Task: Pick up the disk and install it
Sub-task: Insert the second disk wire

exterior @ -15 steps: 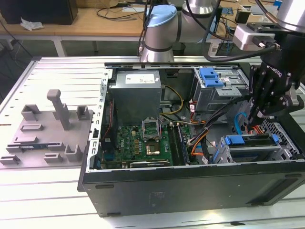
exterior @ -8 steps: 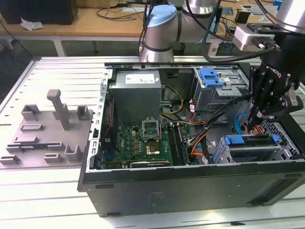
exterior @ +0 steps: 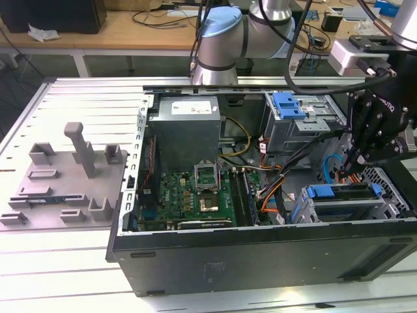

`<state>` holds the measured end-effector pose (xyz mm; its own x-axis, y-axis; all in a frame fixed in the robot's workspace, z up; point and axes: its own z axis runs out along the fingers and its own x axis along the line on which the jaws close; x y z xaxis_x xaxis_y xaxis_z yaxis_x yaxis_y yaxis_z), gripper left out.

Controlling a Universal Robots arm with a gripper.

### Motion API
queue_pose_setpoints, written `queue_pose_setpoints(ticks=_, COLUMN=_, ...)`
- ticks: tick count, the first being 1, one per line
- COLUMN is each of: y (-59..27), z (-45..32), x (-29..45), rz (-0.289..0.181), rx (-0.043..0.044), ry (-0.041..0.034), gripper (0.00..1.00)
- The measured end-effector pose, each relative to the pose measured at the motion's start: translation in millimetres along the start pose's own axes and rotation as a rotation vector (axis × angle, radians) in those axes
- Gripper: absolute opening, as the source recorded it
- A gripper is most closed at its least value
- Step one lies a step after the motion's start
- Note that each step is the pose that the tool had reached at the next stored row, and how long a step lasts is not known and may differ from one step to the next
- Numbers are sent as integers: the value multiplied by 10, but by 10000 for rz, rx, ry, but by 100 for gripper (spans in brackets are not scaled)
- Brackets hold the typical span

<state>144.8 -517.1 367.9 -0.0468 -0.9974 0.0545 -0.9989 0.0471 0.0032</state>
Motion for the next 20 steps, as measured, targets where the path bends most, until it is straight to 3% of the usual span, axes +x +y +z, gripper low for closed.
queue_pose_setpoints(ticks=3, y=-4, z=5, x=37, rz=-26, rx=-2, ry=-71, gripper=16)
queue_pose_setpoints(ticks=8, y=-11, z=29, x=166, rz=-47, rx=-11, ry=-295, gripper=16)
queue_pose_setpoints(ticks=16, y=-27, z=29, x=166, rz=-164, rx=-6, ry=-295, gripper=16)
queue_pose_setpoints(ticks=20, y=-28, z=39, x=164, rz=-517, rx=8, ry=-294, gripper=16)
